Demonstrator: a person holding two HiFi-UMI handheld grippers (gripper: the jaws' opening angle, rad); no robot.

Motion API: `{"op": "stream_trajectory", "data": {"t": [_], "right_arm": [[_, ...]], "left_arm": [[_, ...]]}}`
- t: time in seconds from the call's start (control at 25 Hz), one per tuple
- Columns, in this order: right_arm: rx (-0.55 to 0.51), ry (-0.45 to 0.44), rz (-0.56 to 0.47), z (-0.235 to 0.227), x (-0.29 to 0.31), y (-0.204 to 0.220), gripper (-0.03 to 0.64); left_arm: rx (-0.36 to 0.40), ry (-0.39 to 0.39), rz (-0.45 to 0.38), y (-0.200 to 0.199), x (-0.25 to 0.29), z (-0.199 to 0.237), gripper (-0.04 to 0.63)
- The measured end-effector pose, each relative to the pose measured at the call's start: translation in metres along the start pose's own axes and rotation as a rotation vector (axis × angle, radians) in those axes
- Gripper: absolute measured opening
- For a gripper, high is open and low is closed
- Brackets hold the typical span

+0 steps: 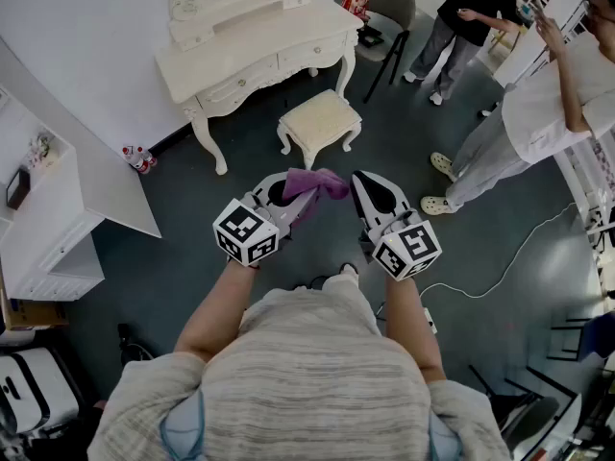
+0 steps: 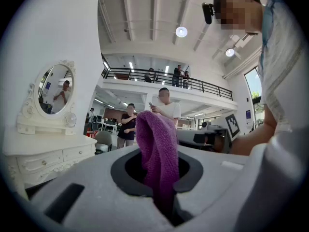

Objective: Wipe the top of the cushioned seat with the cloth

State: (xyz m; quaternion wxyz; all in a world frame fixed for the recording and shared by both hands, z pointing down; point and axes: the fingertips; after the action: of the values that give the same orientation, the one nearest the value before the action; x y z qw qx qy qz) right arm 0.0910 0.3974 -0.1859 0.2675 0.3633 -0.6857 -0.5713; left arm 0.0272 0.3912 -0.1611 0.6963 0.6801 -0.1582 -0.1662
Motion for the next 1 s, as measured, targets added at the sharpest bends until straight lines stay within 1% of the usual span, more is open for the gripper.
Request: {"op": "stream_trajectory", "data": {"t": [0.44,0.56,0.68,0.72,0.76,0.88,1.0], "right_arm": [[0.000,-0.001,0.007,-0.001,0.003,0.004,0.008],[0.003,-0.023,-0.014,0.003,0.004,-0.001,0.008],[-0.004,-0.080,-0.008,0.010,0.005,0.000,0.014],[-0.015,-0.099,0.009,0.012,0.005,0.001,0.036],[-0.030,-0.114,0.029,0.013,0.005,0.003,0.097],[-0.080,-0.146,0.072,0.014,0.006,0.006,0.120],[-0.118,-0.167,0.094,0.017,0.008,0.007,0.124]], "left_arm": [[-0.004,0.001,-0.004,-0.001,0.000,0.003,0.038],[-0.002,0.003,-0.004,-0.001,-0.001,0.004,0.038],[0.012,0.004,0.007,0.001,-0.001,0.005,0.038],[0.020,0.004,0.013,0.002,-0.002,0.006,0.038],[0.027,0.004,0.019,0.003,-0.002,0.008,0.038],[0.034,0.002,0.030,0.003,-0.005,0.016,0.038],[0.037,0.011,0.038,0.006,-0.006,0.019,0.038]]}}
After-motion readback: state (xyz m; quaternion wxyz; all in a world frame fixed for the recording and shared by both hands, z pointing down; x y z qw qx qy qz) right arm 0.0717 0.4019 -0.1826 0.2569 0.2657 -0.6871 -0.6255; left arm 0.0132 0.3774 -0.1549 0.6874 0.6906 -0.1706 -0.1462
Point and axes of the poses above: the fingertips, and each gripper's own axes: x forward along the fingers, z to its left, y out of its underside, and after that the axes turned 6 degrees about x, right-handed
